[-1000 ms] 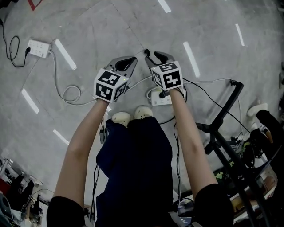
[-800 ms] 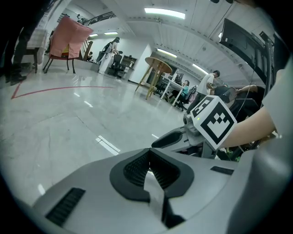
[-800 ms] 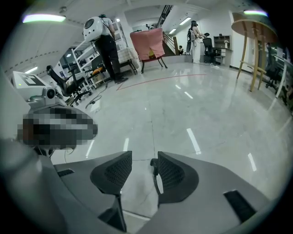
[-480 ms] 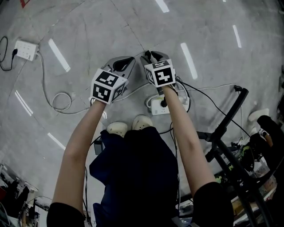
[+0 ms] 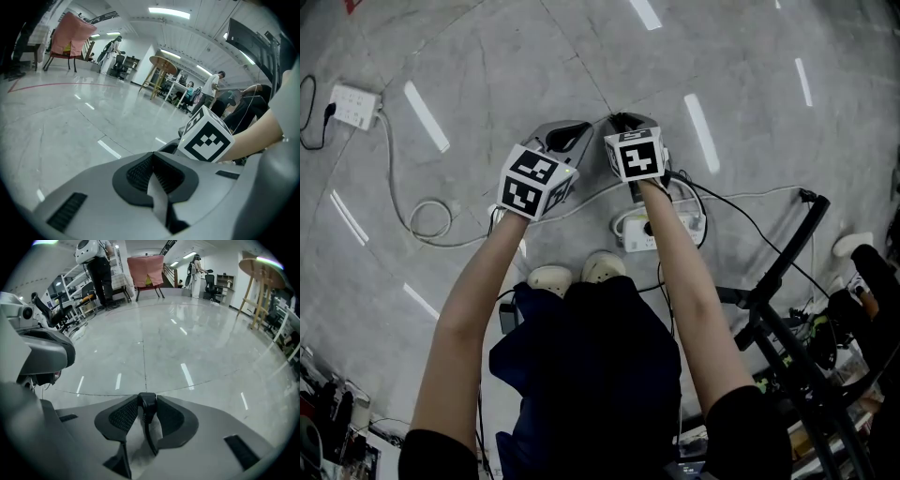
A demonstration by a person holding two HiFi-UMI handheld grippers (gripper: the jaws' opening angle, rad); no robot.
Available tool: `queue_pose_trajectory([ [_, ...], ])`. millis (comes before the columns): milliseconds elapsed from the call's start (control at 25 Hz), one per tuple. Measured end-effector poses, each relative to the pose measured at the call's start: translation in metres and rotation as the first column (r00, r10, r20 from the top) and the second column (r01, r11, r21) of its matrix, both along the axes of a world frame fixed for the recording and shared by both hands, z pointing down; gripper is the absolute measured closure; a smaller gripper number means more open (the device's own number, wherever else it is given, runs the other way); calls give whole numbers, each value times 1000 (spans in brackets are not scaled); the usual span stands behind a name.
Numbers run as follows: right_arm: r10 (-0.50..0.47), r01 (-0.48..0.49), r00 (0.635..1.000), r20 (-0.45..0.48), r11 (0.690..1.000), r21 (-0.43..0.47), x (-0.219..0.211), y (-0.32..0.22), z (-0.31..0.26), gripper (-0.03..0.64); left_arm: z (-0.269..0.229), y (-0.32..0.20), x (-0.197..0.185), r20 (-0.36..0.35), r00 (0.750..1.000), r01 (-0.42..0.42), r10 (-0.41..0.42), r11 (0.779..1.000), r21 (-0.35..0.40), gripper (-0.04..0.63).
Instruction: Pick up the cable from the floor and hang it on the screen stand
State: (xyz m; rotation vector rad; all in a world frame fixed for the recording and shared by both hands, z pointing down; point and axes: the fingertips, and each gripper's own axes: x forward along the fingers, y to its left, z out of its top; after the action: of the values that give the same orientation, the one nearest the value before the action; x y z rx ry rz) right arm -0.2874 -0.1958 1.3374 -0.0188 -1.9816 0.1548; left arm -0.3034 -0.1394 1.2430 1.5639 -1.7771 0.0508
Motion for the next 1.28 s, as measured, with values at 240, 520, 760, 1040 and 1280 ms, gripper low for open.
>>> queue_pose_trajectory([
  [240, -3, 3, 1000, 18, 1000, 8, 4, 0, -26, 476, -20, 1, 3, -9, 1000, 2, -2, 1000, -16, 588],
  [520, 13, -13, 996, 86, 1000, -2, 10, 6, -119, 479, -94, 2, 18, -37, 999, 4, -5, 1000, -29, 588],
  [760, 59, -62, 982, 178, 998, 8, 19, 9, -221, 482, -177, 4, 24, -46, 999, 18, -19, 1000, -14, 588],
  [1040, 155, -164, 953, 262, 986, 14, 27, 4, -341, 483, -280, 1, 34, -17, 999, -46, 46, 999, 5, 588],
  [1280, 174, -196, 932, 318, 980, 39, 32, 2, -445, 483, -363, -5, 38, -21, 998, -64, 64, 998, 4, 588],
])
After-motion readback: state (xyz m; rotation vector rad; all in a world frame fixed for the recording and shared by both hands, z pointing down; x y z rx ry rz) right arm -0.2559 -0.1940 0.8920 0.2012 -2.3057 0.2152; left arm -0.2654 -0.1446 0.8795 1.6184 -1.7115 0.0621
